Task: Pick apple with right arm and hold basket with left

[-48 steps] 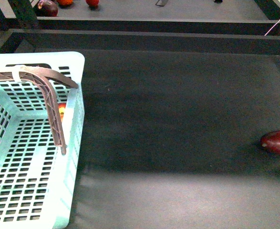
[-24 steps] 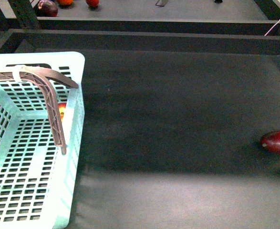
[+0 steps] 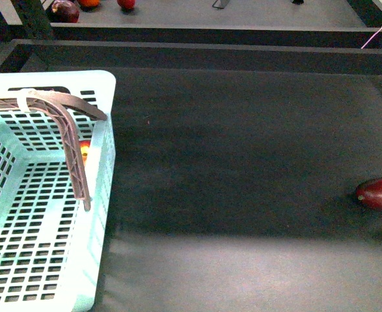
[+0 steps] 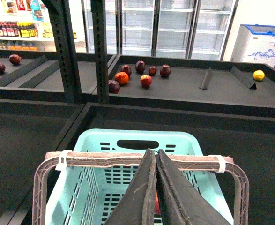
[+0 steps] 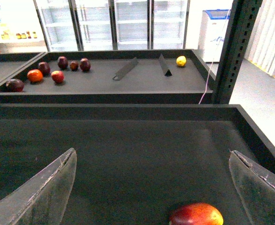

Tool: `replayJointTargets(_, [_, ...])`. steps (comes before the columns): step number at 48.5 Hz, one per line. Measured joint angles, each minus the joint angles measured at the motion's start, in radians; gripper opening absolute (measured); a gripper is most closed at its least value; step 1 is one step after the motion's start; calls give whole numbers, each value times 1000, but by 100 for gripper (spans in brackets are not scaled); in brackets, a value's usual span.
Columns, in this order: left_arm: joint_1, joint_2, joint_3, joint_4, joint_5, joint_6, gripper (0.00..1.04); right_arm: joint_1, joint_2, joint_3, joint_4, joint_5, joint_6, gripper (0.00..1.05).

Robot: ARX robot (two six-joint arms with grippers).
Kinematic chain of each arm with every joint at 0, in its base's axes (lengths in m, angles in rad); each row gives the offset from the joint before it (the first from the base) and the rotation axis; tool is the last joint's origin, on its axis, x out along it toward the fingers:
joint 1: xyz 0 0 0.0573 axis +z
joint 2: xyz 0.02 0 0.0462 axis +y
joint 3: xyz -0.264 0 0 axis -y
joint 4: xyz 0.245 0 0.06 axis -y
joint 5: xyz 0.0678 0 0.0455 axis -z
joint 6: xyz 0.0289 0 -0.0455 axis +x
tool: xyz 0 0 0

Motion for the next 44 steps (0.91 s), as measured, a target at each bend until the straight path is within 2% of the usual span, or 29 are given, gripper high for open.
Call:
replayJointTargets(3, [0,0,0,0,0,0,6,0,0,0,0,0,0,96])
replayJointTargets(8, [0,0,0,0,0,0,23,0,0,0,0,0,0,96])
replayJointTargets(13, [0,0,0,0,0,0,45,0,0,0,0,0,0,96])
replayJointTargets(21, [0,0,0,0,0,0,73,0,0,0,0,0,0,96])
replayJointTargets(26, [0,0,0,0,0,1,99,0,0,0,0,0,0,96])
replayJointTargets(44, [0,0,0,0,0,2,98,0,0,0,0,0,0,96])
